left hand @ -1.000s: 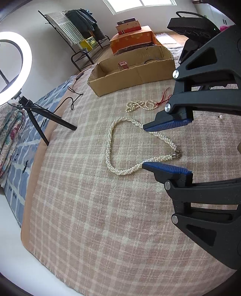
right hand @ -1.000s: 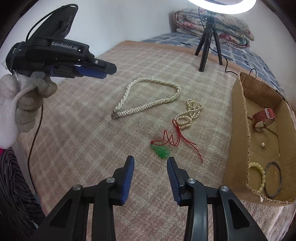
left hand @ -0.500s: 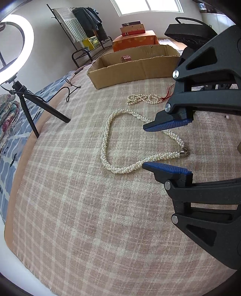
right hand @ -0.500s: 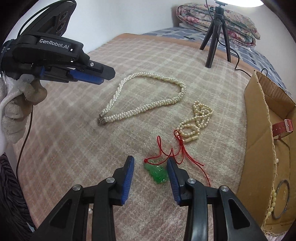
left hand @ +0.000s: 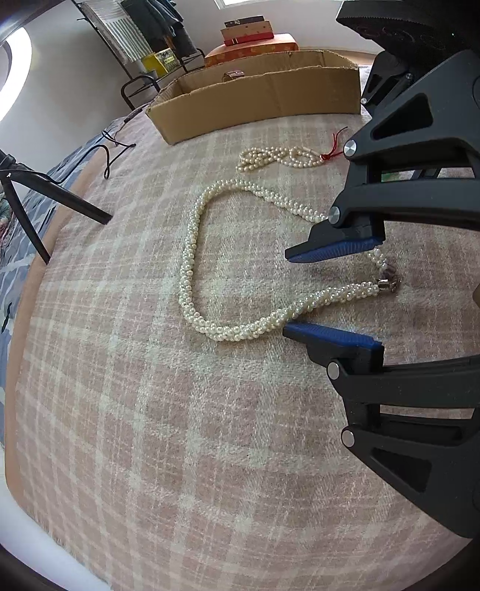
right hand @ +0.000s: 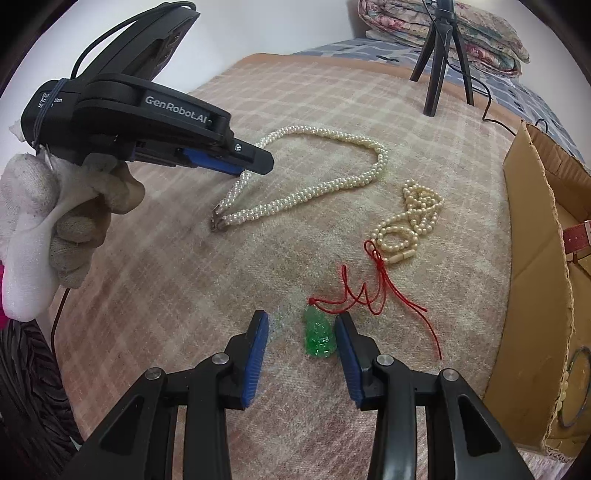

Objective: Organize jewelry
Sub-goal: 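Close the left tool on the necklace clasp end while the right tool grips the green jade pendant, then lift and carry the necklace in the left tool while the right tool carries the pendant to the box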

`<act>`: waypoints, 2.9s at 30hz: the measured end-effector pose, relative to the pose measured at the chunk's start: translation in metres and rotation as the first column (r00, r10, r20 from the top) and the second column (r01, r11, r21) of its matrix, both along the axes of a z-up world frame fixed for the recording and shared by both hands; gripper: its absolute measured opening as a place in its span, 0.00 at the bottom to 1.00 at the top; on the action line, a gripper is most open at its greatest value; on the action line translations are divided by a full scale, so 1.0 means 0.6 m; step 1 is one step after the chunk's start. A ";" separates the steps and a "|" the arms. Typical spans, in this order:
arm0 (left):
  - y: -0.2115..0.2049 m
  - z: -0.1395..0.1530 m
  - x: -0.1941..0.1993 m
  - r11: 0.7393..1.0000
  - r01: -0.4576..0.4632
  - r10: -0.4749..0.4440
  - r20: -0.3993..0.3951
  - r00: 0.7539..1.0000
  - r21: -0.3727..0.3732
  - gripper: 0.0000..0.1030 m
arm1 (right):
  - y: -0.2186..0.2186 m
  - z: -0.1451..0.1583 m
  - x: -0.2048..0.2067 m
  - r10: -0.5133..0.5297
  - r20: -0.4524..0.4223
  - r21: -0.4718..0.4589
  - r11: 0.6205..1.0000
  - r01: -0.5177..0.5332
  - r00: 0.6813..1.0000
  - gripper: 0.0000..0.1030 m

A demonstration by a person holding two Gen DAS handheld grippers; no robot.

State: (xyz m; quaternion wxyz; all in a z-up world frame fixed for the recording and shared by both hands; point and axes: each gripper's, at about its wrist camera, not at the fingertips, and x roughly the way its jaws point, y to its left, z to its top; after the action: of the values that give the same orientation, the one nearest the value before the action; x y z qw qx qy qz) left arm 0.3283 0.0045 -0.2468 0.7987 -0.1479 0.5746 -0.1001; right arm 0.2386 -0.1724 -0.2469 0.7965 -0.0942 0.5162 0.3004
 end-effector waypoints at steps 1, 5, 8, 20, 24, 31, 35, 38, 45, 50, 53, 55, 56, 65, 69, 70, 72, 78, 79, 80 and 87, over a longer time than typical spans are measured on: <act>-0.003 -0.002 0.000 1.000 0.005 -0.005 0.004 1.000 0.012 0.32 | 0.002 -0.001 -0.002 0.001 0.004 -0.011 1.000 -0.001 1.000 0.38; -0.014 -0.004 -0.001 0.998 0.011 -0.013 0.022 1.000 0.063 0.26 | 0.008 -0.001 -0.007 0.009 0.019 -0.051 0.999 -0.008 1.000 0.31; -0.018 -0.006 -0.002 0.991 0.021 -0.027 0.043 0.999 0.130 0.11 | 0.008 0.000 -0.007 0.004 0.029 -0.073 0.997 -0.002 1.000 0.25; 0.018 0.054 -0.004 0.998 -0.031 0.036 0.089 0.995 -0.061 0.06 | 0.012 0.014 -0.020 -0.005 0.068 -0.123 0.992 0.013 0.998 0.14; 0.021 0.110 -0.014 0.992 -0.018 0.037 0.154 0.987 -0.122 0.06 | 0.010 0.032 -0.023 -0.017 0.088 -0.100 0.995 0.026 0.996 0.14; 0.026 0.153 -0.031 0.980 -0.012 0.049 0.183 0.982 -0.200 0.06 | 0.011 0.074 -0.038 -0.015 0.146 -0.077 0.997 0.027 0.989 0.14; 0.034 0.180 -0.040 0.974 -0.015 0.063 0.206 0.977 -0.225 0.06 | 0.002 0.112 -0.050 -0.030 0.195 -0.050 0.998 0.040 0.980 0.14; 0.036 0.203 -0.048 0.972 -0.007 0.064 0.234 0.970 -0.236 0.06 | -0.010 0.144 -0.053 -0.054 0.229 -0.020 0.998 0.061 0.972 0.14; 0.028 0.234 -0.061 0.970 0.011 0.056 0.270 0.961 -0.241 0.06 | -0.048 0.223 -0.064 -0.121 0.319 0.063 0.992 0.106 0.940 0.14; 0.017 0.259 -0.069 0.966 0.040 0.039 0.294 0.955 -0.256 0.06 | -0.085 0.271 -0.069 -0.182 0.371 0.117 0.982 0.148 0.911 0.14; 0.007 0.273 -0.073 0.964 0.063 0.020 0.308 0.951 -0.260 0.06 | -0.108 0.288 -0.070 -0.214 0.390 0.131 0.976 0.176 0.896 0.14; 0.000 0.283 -0.077 0.963 0.070 0.017 0.320 0.947 -0.260 0.06 | -0.122 0.294 -0.070 -0.235 0.400 0.132 0.971 0.198 0.886 0.14; -0.003 0.288 -0.078 0.963 0.073 0.016 0.325 0.946 -0.260 0.06 | -0.130 0.296 -0.070 -0.244 0.404 0.130 0.969 0.209 0.881 0.14; -0.042 0.329 -0.086 0.956 0.114 -0.005 0.374 0.927 -0.271 0.06 | -0.198 0.290 -0.061 -0.312 0.395 0.122 0.950 0.288 0.864 0.14; -0.065 0.343 -0.077 0.952 0.136 -0.020 0.390 0.921 -0.273 0.06 | -0.225 0.278 -0.053 -0.335 0.377 0.112 0.942 0.316 0.863 0.14; -0.071 0.346 -0.073 0.952 0.143 -0.026 0.394 0.919 -0.271 0.06 | -0.231 0.275 -0.051 -0.341 0.373 0.110 0.940 0.324 0.863 0.14; -0.087 0.356 -0.064 0.951 0.158 -0.039 0.405 0.914 -0.265 0.06 | -0.245 0.269 -0.047 -0.354 0.361 0.110 0.935 0.337 0.863 0.14; -0.143 0.387 -0.028 0.940 0.204 -0.066 0.441 0.895 -0.274 0.06 | -0.278 0.256 -0.038 -0.383 0.331 0.104 0.923 0.370 0.862 0.14; -0.153 0.392 -0.021 0.939 0.211 -0.072 0.447 0.892 -0.271 0.06 | -0.283 0.255 -0.036 -0.388 0.327 0.104 0.921 0.375 0.862 0.14; -0.163 0.397 -0.016 0.938 0.219 -0.078 0.452 0.888 -0.267 0.06 | -0.286 0.253 -0.034 -0.393 0.322 0.106 0.919 0.380 0.861 0.14; -0.235 0.415 0.036 0.942 0.252 -0.123 0.471 0.874 -0.222 0.06 | -0.294 0.233 -0.013 -0.404 0.286 0.094 0.914 0.394 0.869 0.14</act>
State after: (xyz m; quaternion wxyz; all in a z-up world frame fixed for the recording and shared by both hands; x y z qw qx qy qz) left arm 0.3500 -0.1363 0.0025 0.8676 -0.1739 0.3659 -0.2885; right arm 0.2309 -0.3489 -0.1069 0.9116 -0.0170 0.3927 0.1202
